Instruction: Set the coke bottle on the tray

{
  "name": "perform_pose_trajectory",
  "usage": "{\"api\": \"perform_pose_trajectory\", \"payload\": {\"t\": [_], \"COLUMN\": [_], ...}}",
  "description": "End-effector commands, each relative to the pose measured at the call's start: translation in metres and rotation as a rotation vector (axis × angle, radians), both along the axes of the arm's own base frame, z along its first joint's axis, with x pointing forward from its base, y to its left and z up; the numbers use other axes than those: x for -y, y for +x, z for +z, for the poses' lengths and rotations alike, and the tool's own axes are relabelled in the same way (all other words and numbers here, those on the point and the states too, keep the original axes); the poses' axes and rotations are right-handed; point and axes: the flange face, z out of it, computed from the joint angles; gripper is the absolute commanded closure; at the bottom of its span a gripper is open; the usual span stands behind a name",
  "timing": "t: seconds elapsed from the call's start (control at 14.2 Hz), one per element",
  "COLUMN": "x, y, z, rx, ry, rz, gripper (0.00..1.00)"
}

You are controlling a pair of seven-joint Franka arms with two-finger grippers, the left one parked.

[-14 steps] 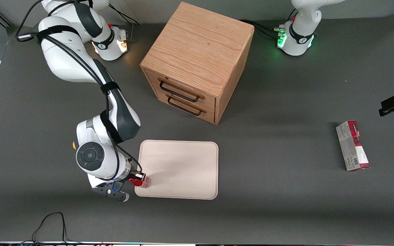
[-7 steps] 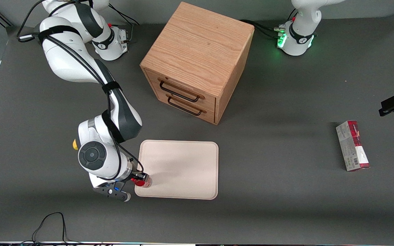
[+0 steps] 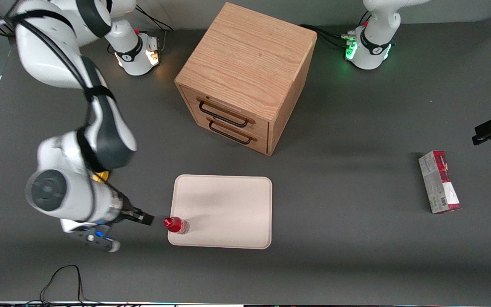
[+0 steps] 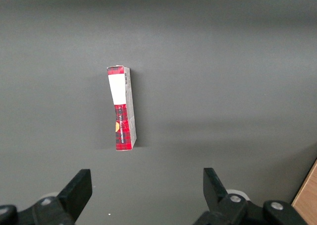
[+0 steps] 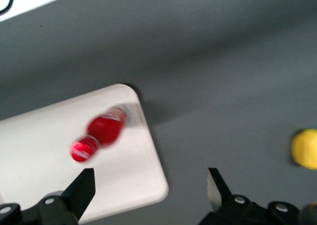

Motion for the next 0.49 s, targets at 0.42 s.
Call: {"api": "perform_pose_trajectory", "payload": {"t": [0.42], "x": [0.161], "y": [-0.205], "z": [0.091], "rx": [-0.045], "ry": [0.057], "rz": [0.273], "gripper": [0.00]}}
